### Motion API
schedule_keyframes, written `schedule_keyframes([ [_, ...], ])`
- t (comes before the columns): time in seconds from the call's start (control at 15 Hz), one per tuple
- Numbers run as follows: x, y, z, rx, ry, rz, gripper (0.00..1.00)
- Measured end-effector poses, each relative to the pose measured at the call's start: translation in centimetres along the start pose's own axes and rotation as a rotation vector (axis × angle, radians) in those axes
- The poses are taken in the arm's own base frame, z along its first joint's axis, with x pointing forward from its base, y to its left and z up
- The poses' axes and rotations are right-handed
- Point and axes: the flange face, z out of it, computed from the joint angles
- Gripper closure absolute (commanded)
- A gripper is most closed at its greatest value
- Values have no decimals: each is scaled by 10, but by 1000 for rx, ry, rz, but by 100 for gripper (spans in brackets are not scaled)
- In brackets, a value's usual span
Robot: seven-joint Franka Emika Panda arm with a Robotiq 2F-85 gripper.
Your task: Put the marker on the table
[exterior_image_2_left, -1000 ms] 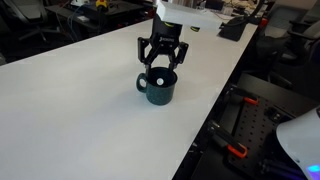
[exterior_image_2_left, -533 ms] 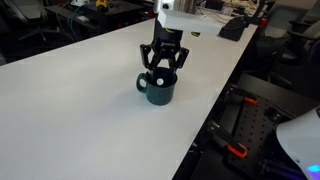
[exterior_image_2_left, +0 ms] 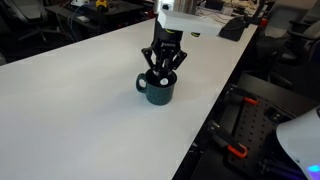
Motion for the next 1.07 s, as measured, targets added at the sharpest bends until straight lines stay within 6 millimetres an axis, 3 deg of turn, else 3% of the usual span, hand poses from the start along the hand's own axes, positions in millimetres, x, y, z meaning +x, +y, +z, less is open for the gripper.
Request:
schedule_keyframes([
  [0.27, -2, -5, -4, -13, -23, -30, 95],
  [0.47, -9, -19, -23, -43, -99, -77, 95],
  [0.73, -17, -40, -70, -67, -155, -137, 95],
  [1.07, -10, -56, -144, -192, 65, -216, 95],
])
